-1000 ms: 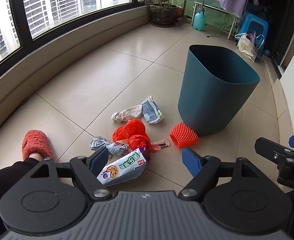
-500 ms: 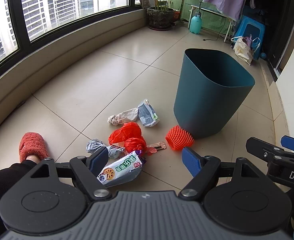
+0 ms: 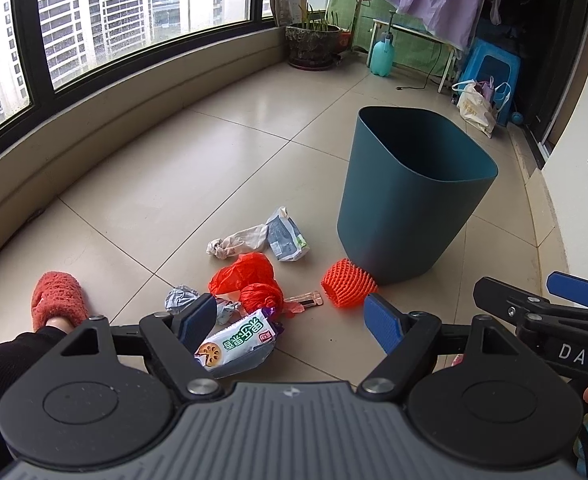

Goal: Collect trash

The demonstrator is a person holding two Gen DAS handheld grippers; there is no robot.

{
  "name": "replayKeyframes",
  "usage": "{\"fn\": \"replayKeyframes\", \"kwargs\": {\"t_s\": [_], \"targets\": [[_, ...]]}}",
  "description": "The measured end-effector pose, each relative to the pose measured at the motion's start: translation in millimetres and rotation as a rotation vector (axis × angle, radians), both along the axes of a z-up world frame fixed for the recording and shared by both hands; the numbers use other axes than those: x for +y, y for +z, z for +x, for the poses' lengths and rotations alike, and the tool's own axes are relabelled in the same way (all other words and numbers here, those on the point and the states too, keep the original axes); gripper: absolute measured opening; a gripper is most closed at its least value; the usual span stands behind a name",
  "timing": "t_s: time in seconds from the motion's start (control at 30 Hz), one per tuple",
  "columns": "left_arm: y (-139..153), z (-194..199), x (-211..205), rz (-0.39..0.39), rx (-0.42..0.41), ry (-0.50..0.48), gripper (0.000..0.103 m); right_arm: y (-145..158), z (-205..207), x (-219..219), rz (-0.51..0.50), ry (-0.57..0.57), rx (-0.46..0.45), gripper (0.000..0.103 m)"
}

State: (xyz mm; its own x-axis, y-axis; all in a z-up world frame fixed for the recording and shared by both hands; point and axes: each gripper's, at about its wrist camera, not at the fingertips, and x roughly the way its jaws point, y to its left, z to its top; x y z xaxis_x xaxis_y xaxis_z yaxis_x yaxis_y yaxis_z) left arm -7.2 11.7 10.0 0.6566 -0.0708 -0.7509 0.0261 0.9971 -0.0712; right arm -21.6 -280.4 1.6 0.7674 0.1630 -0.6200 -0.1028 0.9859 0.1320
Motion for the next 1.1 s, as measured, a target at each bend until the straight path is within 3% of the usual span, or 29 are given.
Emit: {"fn": "replayKeyframes", "kwargs": {"t_s": [0.57,0.77,0.9,1.1], "targets": [[-0.1,-0.3,-1.7,0.010,0.008,0.005,0.081,2.8,-1.2,5.1,-0.001,0.032,-0.010,0.095],[0.1,1.8,-0.5,-0.001,0.012,0.007,0.081,26.2,5.2,8.0,-0.053,0.077,-0.053,0.095],[-0.4,7.8,0.5,-0.010,0.023,0.007,0.081,49.6,24.9,-0.2,-0.089,0.113,-0.076,0.095],[1.1,29.3,5.8,-0.041,0.054,0.032,0.081,77.0,94.3,-29.4,-0.139,0.117,-0.040,0.095]]}}
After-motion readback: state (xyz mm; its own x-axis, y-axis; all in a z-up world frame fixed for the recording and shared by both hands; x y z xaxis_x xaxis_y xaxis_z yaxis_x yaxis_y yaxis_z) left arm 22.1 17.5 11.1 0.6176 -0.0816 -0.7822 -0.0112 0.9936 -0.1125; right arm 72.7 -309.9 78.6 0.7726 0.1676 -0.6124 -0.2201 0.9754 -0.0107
